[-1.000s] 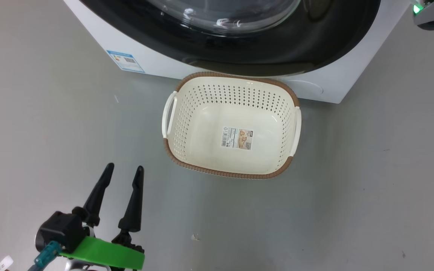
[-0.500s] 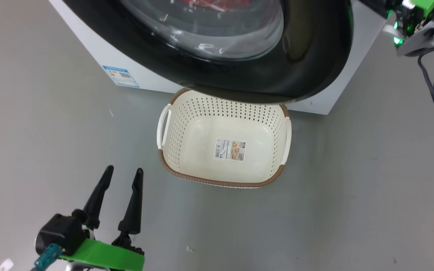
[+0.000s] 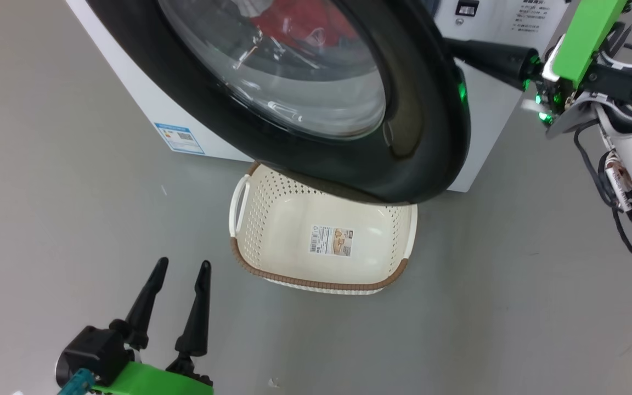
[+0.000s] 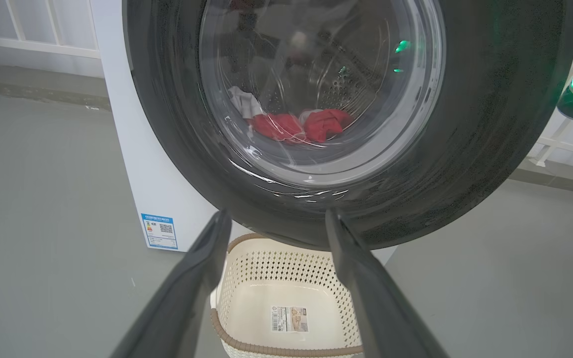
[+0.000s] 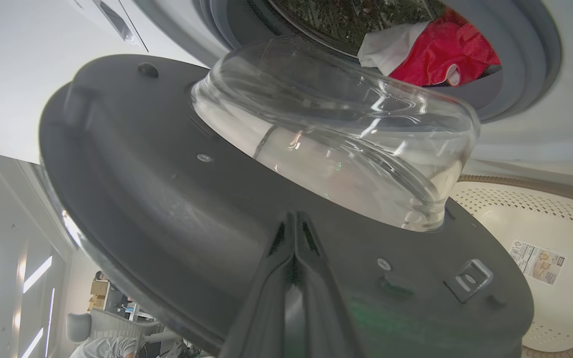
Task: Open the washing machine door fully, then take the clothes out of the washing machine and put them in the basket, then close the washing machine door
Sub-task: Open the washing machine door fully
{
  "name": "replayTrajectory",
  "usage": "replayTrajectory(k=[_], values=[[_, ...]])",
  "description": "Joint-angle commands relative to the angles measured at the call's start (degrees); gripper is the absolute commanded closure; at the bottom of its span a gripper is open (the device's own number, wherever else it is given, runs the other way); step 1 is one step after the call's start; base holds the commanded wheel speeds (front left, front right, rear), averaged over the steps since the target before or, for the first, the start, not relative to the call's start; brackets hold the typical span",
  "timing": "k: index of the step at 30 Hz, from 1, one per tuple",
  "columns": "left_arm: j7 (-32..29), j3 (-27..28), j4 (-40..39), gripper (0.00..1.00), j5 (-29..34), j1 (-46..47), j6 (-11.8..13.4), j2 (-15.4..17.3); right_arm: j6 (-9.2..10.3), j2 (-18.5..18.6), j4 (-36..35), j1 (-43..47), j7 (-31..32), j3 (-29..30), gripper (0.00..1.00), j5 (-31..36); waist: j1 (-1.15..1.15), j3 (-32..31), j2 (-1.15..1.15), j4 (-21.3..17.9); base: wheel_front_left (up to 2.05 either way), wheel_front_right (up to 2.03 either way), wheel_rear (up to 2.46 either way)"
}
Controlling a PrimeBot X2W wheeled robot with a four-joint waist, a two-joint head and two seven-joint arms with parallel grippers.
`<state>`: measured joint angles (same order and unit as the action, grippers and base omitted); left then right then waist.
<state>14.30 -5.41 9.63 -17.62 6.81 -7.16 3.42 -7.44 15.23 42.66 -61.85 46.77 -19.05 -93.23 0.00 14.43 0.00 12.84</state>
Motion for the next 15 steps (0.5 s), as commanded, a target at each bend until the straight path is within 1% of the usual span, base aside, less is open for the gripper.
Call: replayTrajectory(k=[1,15], values=[[0.7,2.1,-1.5,0.00,0.6,-0.4,-0.3,0.6,-0.05,-1.5,-2.4,1.1,0.8,-0.5,1.00,-0.4,0.00,-0.7,0.00,0.2,0.00,0.00,0.00],[0.7,2.3,-2.2,0.00,2.1,-3.6,-0.3,0.0,-0.05,-2.3,-8.4,8.7,3.2,-2.4,1.00,-1.3,0.00,-4.8,0.00,1.7,0.00,0.00,0.00]])
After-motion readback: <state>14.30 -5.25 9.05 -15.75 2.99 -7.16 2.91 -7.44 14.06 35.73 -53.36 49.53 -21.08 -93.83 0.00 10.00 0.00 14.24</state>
